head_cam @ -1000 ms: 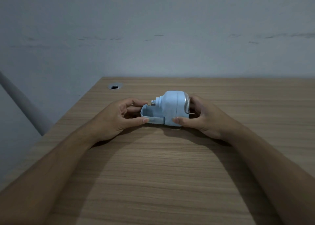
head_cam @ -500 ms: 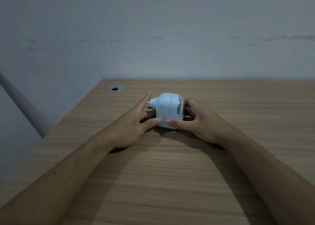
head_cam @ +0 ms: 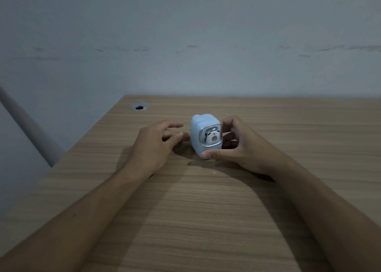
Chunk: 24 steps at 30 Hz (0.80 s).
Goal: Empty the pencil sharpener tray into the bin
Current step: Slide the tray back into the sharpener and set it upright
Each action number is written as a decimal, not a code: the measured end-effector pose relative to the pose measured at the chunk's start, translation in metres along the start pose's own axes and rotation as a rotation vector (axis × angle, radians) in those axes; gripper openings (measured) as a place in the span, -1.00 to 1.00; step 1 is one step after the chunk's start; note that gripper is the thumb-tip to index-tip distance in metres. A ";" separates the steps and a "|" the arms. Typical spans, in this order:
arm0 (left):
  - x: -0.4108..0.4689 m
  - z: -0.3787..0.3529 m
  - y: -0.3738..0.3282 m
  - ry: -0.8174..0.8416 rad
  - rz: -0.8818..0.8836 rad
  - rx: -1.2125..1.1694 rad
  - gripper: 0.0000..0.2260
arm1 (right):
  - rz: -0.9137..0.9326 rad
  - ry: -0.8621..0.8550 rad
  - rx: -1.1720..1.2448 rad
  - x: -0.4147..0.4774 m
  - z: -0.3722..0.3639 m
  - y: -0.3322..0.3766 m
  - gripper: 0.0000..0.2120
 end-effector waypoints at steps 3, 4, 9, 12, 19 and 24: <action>-0.005 -0.002 0.003 0.074 0.021 -0.128 -0.81 | 0.005 0.075 -0.053 -0.003 0.000 0.002 -0.26; -0.008 -0.003 0.003 0.113 0.024 -0.179 -0.82 | 0.013 0.075 -0.081 -0.003 0.000 0.002 -0.26; -0.011 -0.008 -0.003 0.204 -0.023 -0.233 -0.70 | 0.062 -0.002 -0.086 0.006 0.004 -0.003 -0.30; 0.005 -0.021 0.000 0.277 -0.038 -0.225 -0.53 | 0.086 -0.072 -0.021 0.024 0.009 -0.009 -0.34; 0.080 -0.051 0.005 0.320 0.015 -0.270 -0.26 | 0.169 -0.154 -0.116 0.099 0.020 -0.026 -0.52; 0.137 -0.071 0.013 0.307 0.043 -0.253 -0.18 | 0.176 -0.197 -0.191 0.151 0.031 -0.047 -0.57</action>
Point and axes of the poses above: each hand's wrist, its own x-axis towards the middle knuckle, its own z-axis out of the back of the hand, y = z × x, the point moved 6 cm from there along x, towards the middle knuckle, and after that the axes turned 3 degrees about z, right-handed, at the moved point
